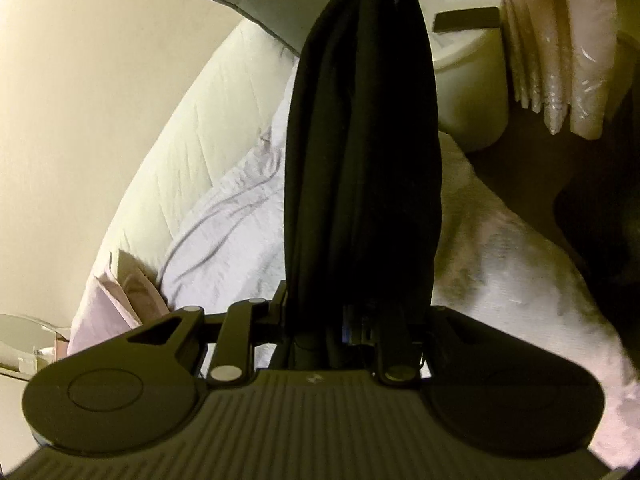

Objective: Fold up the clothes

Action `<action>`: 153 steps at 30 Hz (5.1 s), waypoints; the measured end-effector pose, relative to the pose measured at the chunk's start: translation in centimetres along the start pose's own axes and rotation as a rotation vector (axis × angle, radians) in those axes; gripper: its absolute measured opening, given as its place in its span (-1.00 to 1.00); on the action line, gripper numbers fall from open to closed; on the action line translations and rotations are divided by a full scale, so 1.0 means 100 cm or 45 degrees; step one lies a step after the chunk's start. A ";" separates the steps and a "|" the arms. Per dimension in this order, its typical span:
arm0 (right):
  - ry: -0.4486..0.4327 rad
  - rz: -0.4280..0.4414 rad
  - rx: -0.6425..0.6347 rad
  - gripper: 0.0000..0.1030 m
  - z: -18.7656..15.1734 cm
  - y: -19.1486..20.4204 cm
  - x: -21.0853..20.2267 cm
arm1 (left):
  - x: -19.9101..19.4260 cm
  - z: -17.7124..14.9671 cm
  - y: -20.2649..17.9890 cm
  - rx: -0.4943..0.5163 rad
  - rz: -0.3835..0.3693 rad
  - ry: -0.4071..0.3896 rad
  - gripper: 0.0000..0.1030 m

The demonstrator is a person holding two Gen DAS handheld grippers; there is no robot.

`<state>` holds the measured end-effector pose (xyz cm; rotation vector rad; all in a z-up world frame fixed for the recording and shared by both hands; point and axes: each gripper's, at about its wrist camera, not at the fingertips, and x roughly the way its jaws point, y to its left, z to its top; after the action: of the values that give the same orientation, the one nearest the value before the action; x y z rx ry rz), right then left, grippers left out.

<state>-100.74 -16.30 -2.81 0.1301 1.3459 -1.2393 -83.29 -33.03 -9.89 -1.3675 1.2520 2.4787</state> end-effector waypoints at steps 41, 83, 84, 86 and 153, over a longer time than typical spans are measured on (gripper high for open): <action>0.111 0.270 0.053 -0.19 -0.075 -0.066 0.320 | 0.278 -0.058 0.002 -0.657 -0.151 0.315 -0.34; -0.118 0.405 1.270 -0.33 -0.035 -0.280 0.462 | 0.392 -0.123 0.162 -1.339 0.037 0.255 -0.47; -0.123 0.416 1.260 -0.28 -0.036 -0.271 0.460 | 0.391 -0.127 0.165 -1.381 0.039 0.250 -0.47; -0.100 0.437 1.241 -0.20 -0.036 -0.253 0.466 | 0.407 -0.133 0.165 -1.396 0.015 0.295 -0.47; 0.055 0.440 1.436 -0.08 -0.106 -0.085 0.443 | 0.334 -0.099 0.048 -1.305 -0.198 0.384 -0.53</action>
<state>-124.97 -38.47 -35.48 1.1265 0.4779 -1.5507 -98.69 -53.52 -33.91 -1.9269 -0.2639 2.9492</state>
